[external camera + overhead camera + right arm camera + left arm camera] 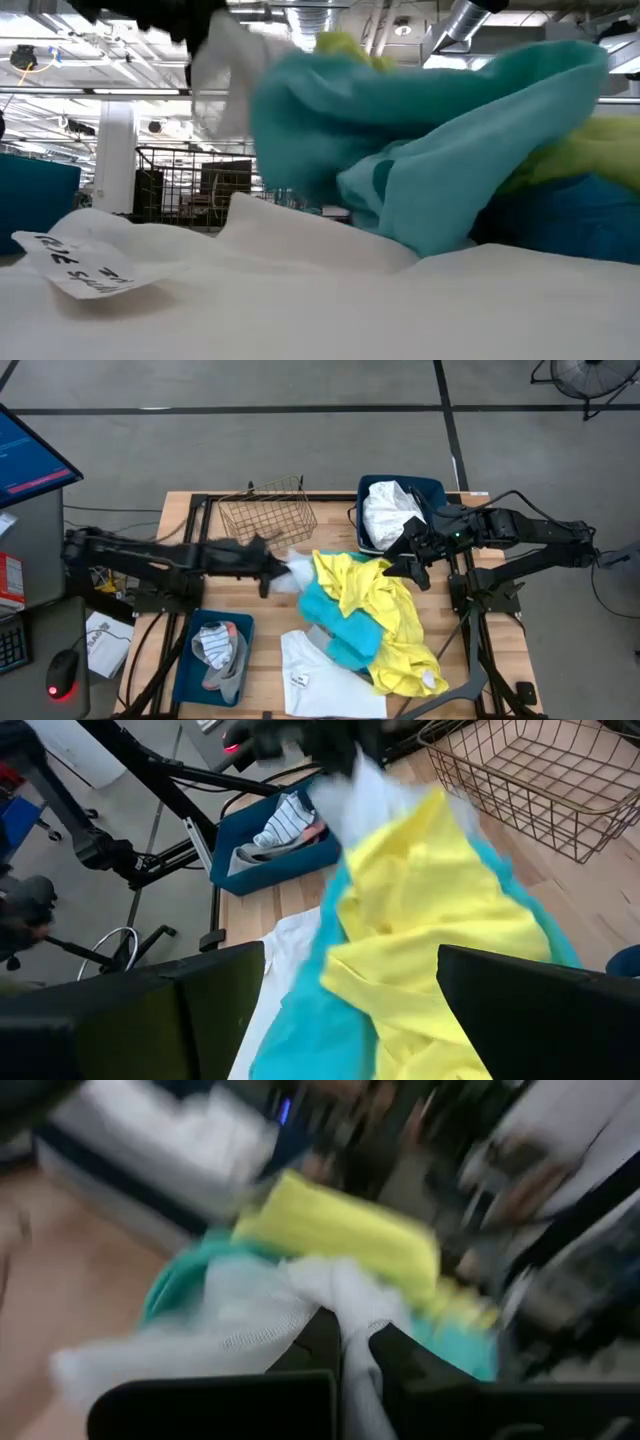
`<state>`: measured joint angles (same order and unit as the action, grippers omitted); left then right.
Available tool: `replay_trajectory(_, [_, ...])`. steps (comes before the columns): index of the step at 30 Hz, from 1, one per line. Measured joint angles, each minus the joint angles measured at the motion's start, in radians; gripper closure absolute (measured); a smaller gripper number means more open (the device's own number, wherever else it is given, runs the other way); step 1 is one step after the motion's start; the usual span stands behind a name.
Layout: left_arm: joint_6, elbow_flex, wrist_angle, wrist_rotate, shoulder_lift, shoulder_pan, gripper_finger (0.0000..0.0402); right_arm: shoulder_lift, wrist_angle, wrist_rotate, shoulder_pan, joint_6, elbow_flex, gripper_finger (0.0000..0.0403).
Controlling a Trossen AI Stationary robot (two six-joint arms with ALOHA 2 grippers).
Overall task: Pick & Place Cloths
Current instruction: Put the light blue shorts into the gold wire basket
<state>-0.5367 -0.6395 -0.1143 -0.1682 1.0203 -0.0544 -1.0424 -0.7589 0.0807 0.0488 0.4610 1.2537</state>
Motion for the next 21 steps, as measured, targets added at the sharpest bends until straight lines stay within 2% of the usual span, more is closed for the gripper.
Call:
replay_trajectory(4, [0.018, -0.021, -0.064, -0.043, -0.129, 0.01, 0.0401, 0.0, 0.005, 0.0, 0.0, -0.023, 0.0, 0.0112])
replay_trajectory(8, [0.073, -0.104, -0.076, -0.06, -0.18, 0.031, 0.0401, 0.0, 0.018, -0.001, 0.0, -0.024, 0.0, 0.0112])
replay_trajectory(16, [0.246, -0.37, -0.091, -0.039, -0.145, 0.04, 0.0401, 0.0, 0.02, -0.002, 0.0, -0.026, 0.0, 0.0112])
replay_trajectory(21, [0.291, -0.535, -0.096, 0.05, -0.089, 0.046, 0.0401, 0.0, 0.02, -0.003, 0.0, -0.026, 0.0, 0.0112])
